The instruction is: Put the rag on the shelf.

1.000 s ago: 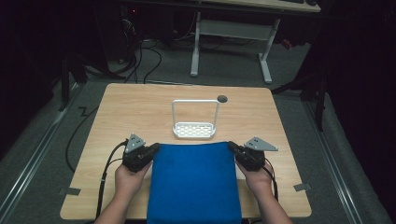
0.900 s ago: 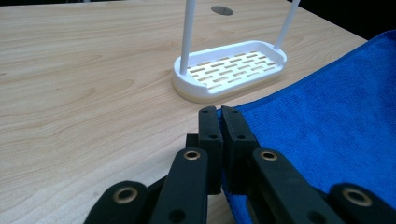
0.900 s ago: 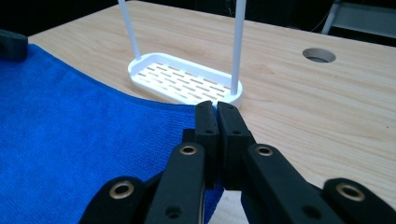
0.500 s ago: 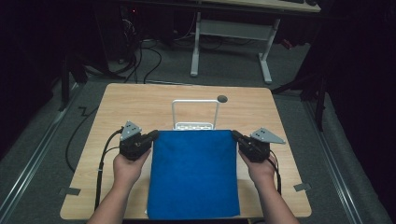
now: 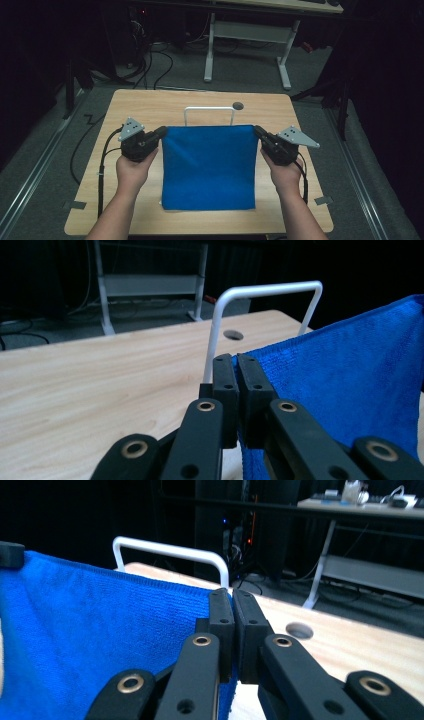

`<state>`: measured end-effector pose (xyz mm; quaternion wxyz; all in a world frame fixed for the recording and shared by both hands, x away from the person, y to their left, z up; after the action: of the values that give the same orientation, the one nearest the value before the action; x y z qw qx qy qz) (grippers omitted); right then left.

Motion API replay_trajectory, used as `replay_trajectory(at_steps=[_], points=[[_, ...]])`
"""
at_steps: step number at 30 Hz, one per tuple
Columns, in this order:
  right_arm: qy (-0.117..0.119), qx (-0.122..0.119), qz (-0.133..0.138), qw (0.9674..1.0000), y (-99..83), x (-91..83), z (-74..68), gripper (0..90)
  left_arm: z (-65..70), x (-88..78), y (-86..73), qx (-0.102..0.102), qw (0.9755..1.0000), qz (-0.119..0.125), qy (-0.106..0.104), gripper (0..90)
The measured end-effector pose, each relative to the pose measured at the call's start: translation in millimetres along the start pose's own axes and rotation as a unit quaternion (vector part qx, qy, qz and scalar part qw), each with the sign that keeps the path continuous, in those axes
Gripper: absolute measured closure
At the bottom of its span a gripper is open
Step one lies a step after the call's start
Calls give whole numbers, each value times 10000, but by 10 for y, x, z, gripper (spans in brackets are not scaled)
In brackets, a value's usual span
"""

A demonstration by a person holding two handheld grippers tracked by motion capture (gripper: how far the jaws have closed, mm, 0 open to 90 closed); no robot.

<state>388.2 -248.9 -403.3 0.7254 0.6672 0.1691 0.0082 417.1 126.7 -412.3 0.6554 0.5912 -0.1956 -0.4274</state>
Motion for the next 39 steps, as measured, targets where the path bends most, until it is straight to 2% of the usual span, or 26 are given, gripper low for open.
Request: replay_trajectory(at_steps=[12, 16, 27, 32, 39], points=[[-90, -26, 376, 9992, 389, -23, -23, 887, 18, -74, 346, 179, 9992, 346, 104, 878], [-152, -31, 504, 9986, 504, -23, -18, 887, 35, -86, 496, 326, 9982, 461, 200, 878], [-243, -100, 790, 9965, 832, -14, -17, 887, 44, -111, 875, 570, 9953, 691, 376, 878], [-331, -89, 969, 9947, 1009, -15, -10, 887, 59, -123, 1015, 629, 9937, 830, 418, 878], [-407, -115, 1056, 9935, 1132, 5, -6, 887, 41, -83, 1126, 726, 9922, 875, 508, 878]])
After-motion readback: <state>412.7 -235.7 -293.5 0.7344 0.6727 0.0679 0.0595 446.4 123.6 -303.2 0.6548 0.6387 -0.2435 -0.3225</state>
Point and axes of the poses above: each handheld gripper's, and its own axes: x roughly forward along the jaws, y roughly out of its top, z roughly to its right, the point moved 3 cm from there along x, roughly forward along the jaws, and after that the axes turned 14 degrees about -y, right-handed, at the moved point
